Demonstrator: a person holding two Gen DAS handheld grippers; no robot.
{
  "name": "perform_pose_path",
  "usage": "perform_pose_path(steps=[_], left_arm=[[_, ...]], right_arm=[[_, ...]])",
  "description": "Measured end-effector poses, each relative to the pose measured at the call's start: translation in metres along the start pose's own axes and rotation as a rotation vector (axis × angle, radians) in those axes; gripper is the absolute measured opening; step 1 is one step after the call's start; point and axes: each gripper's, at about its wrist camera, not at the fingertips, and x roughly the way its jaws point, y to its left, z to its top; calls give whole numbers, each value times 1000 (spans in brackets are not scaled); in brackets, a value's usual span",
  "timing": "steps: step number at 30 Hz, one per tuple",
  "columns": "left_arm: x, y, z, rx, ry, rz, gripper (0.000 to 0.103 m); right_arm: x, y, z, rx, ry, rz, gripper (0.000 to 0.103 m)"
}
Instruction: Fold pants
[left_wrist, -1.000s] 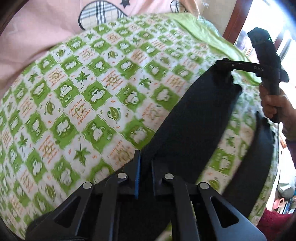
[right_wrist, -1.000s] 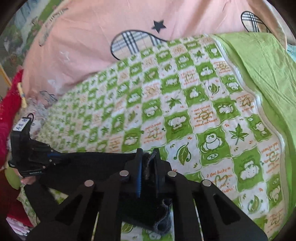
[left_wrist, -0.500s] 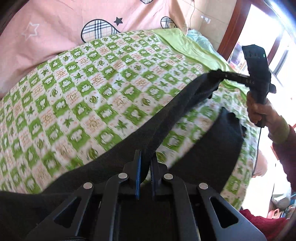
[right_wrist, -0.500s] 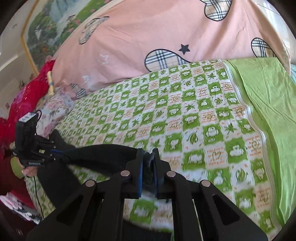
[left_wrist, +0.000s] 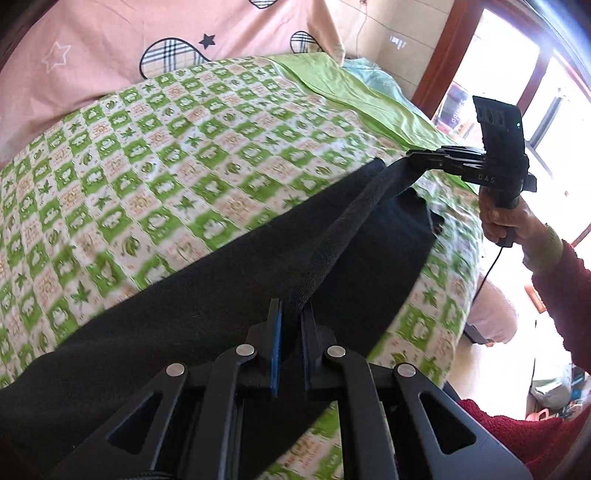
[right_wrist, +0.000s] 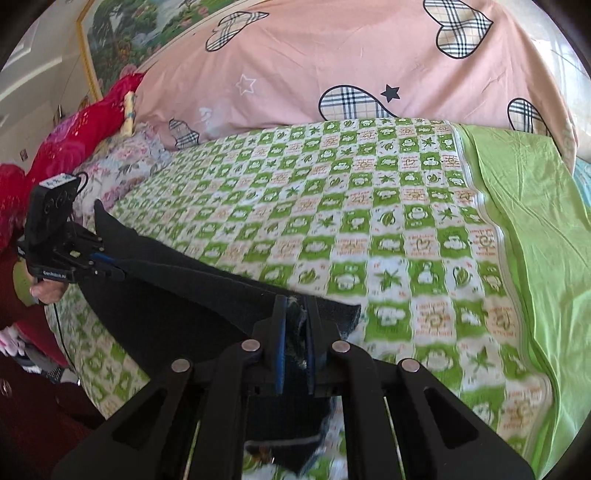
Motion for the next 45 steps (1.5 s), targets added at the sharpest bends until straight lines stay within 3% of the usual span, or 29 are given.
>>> perform_pose_path(steps=[21,26,27,28,30,35,45], left_arm=[[37,-34,-46,-46,66,-144,7],[45,-43,-55,-35,87,-122,7],[44,-41,-57,-54,81,-122,8],[43,-39,-59,-74,74,-121,8],[35,-30,-65,-142,48,-117,12],[8,-4,-88,-328,-18,-99,29],[-52,75,-160,-743,-117,31,32]], right_arm=[[0,-1,-51,-14,96,-94,9],[-5,0,-57,9,108,-112,12],[-8,0,-58,32,101,-115,22],[-12,0,-59,61,93,-134,39],[-23,2,-60,102,56,-160,58],[-41,21,-67,189,-43,-107,60],[-7,69,-76,316,-63,63,60]])
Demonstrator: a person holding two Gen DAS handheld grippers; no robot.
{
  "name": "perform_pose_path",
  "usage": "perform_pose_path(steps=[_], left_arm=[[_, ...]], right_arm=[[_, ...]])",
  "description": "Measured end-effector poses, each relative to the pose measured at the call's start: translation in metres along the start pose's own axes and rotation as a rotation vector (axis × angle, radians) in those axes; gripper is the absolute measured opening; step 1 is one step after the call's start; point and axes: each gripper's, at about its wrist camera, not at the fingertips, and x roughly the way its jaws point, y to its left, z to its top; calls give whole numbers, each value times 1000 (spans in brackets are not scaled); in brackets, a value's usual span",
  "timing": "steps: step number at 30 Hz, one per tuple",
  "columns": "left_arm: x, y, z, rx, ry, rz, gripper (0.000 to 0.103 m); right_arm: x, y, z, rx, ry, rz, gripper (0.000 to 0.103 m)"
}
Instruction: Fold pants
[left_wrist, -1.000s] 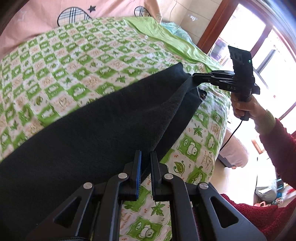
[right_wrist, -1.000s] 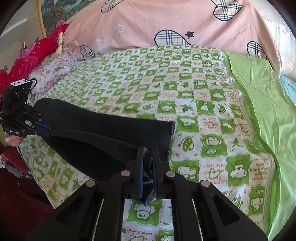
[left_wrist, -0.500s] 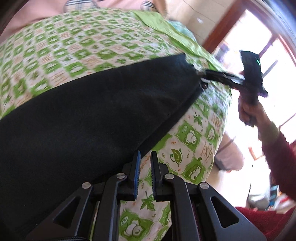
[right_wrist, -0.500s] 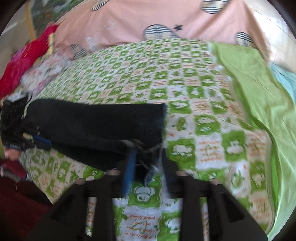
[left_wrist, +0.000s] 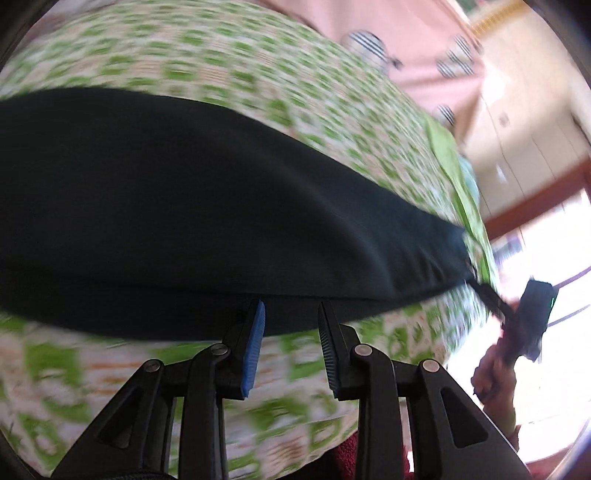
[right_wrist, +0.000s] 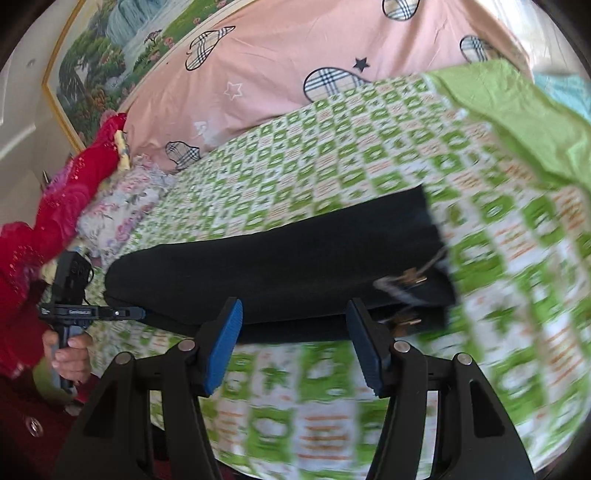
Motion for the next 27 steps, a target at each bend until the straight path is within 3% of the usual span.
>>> perform_pose_path(steps=[3,12,16,20,21,24,25,27], left_arm=[[-19,33,5,-109,-51,39,41],[-52,109,20,-382,-147,56,41],[-55,121,27,-423,-170,55,41],[-56,124,32,-433,-190,68,33],[-56,125,31,-435,-194,76,21],[-55,127,31,-429,-207,97,8],[-58,127,30,-427,-214,96,7],[-66,124,26,-402,-237,95,5]], right_arm=[[9,4,-3,36,11,15,60],[21,-5,-4,134,32,-50,60],[24,-12,0,193,14,-64,60],[27,-19,3,255,-15,-70,58],[28,-20,4,262,-19,-85,53],[29,-22,5,267,-25,-133,30],[28,-24,5,270,-30,-145,17],[25,-26,4,277,-39,-145,10]])
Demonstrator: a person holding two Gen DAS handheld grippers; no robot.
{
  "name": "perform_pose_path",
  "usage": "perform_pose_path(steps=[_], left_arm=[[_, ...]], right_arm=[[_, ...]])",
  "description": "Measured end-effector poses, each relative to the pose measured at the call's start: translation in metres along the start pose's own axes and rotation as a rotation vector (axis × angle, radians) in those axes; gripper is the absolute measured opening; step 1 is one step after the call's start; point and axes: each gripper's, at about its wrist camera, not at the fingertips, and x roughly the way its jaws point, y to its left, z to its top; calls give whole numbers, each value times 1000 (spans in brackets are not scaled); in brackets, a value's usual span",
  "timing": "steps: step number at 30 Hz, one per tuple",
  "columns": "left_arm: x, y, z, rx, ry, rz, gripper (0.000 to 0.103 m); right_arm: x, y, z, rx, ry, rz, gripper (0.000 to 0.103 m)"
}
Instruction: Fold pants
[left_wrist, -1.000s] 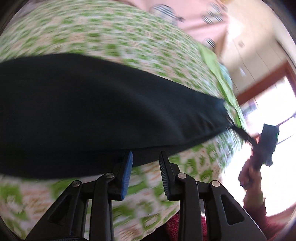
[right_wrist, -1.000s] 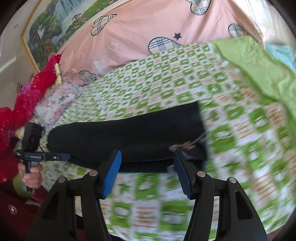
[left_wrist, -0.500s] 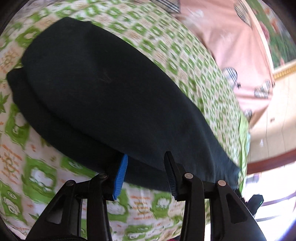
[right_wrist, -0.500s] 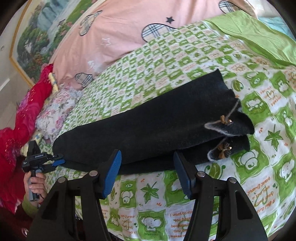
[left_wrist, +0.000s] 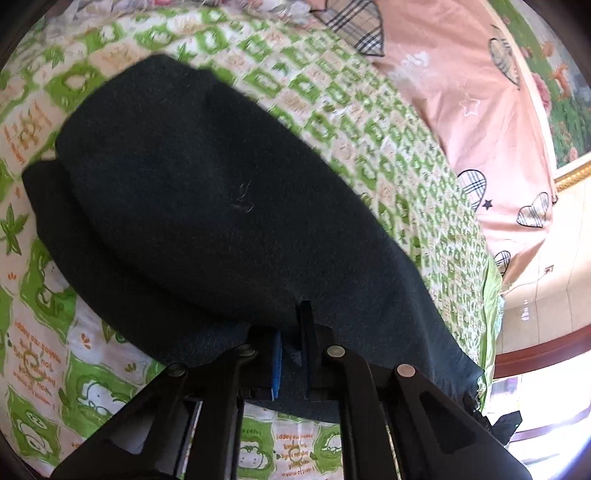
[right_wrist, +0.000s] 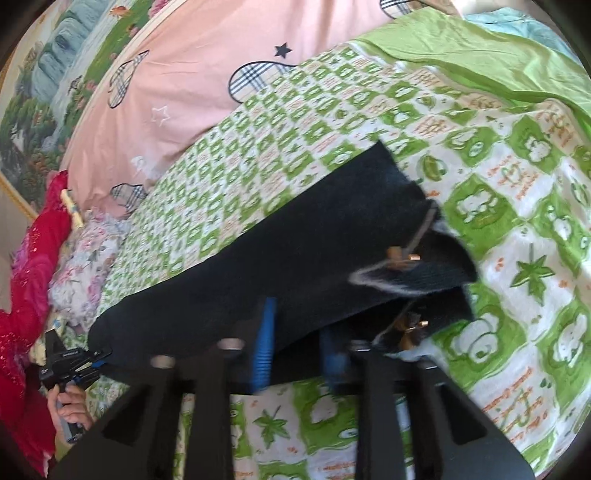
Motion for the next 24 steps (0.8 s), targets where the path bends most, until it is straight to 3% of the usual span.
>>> perform_pose_path(steps=[8,20,24], left_arm=[[-46,-25,-16,146,-96,-22,5],[-15,4,-30,173,-36,37,5],[-19,5,-33,187,-28,32,10]], right_arm=[[-25,14,5,-62,-48,8,8],[-10,5,-11,-78,-1,-63,8],[-13,2,-10,-38,29,-39,14]])
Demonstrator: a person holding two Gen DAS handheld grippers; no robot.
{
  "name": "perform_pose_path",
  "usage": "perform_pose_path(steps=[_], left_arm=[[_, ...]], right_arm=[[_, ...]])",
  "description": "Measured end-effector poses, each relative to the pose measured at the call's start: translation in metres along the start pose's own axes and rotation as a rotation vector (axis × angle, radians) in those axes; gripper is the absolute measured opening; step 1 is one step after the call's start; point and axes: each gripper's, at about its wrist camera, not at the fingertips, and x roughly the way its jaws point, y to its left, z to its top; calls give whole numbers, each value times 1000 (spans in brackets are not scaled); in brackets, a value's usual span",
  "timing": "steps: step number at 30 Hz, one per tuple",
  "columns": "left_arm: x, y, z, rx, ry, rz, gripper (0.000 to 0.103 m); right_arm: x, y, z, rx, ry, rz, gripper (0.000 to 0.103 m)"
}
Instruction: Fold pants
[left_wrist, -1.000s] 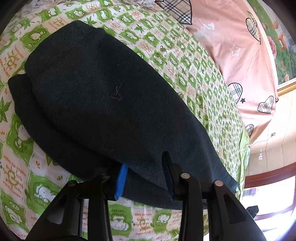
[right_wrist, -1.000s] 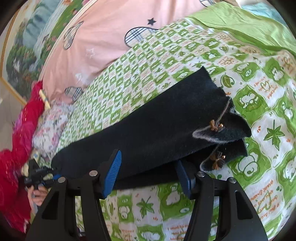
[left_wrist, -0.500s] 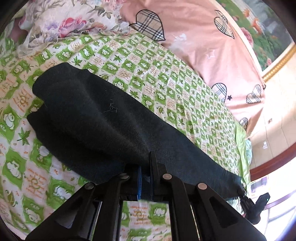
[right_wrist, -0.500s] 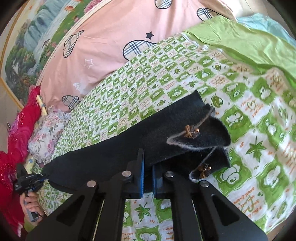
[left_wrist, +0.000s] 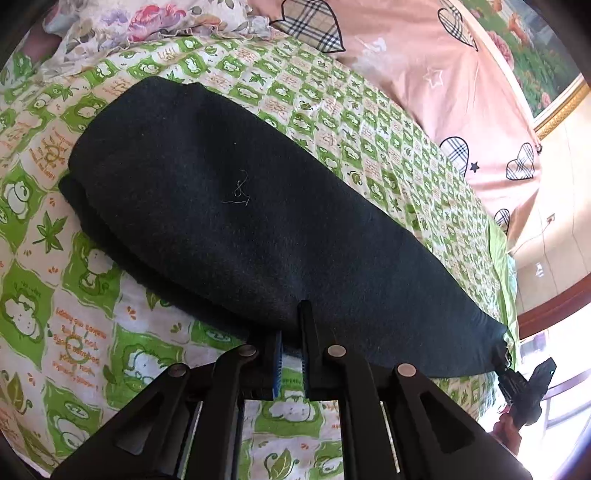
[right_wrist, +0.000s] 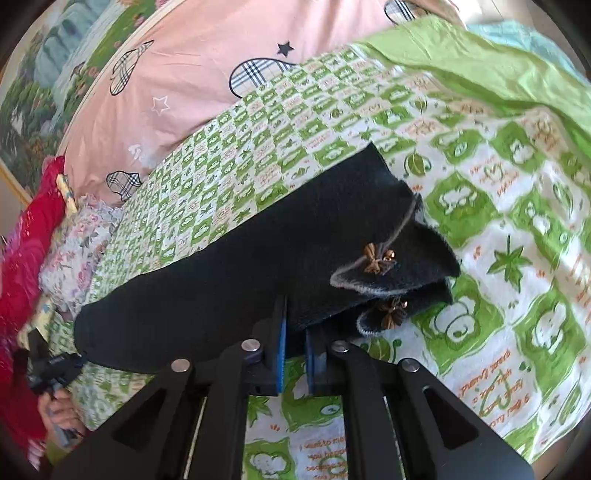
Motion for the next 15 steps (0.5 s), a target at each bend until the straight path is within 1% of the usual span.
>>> perform_pose_path(steps=[2,3,4,5,7,10,13,14,15], left_arm=[[-6,1,-1,3,1,2,13],[-9,2,-2,5,-1,4,14],[-13,3,-2,9,-4,10,14],[-16,4,-2,8,-9,17,15],[-25,10,0,-12,-25,34,19],[-34,23,6,-66,-42,52,28],[-44,38,13,-137,-64,78,40],[-48,44,15,-166,-70,95,49],[-50,48,17,-186,-75,97,55]], right_arm=[[-6,5,-2,-15,11,15,28],[-9,8,-4,-27,16,27,45],[-14,13,-8,-43,14,46,59],[-18,19,-11,-59,11,57,61],[-21,33,-18,-103,23,81,62],[-14,60,-25,-165,53,132,62],[1,93,-26,-224,79,194,62],[8,106,-25,-248,86,217,62],[14,119,-25,-272,91,237,62]])
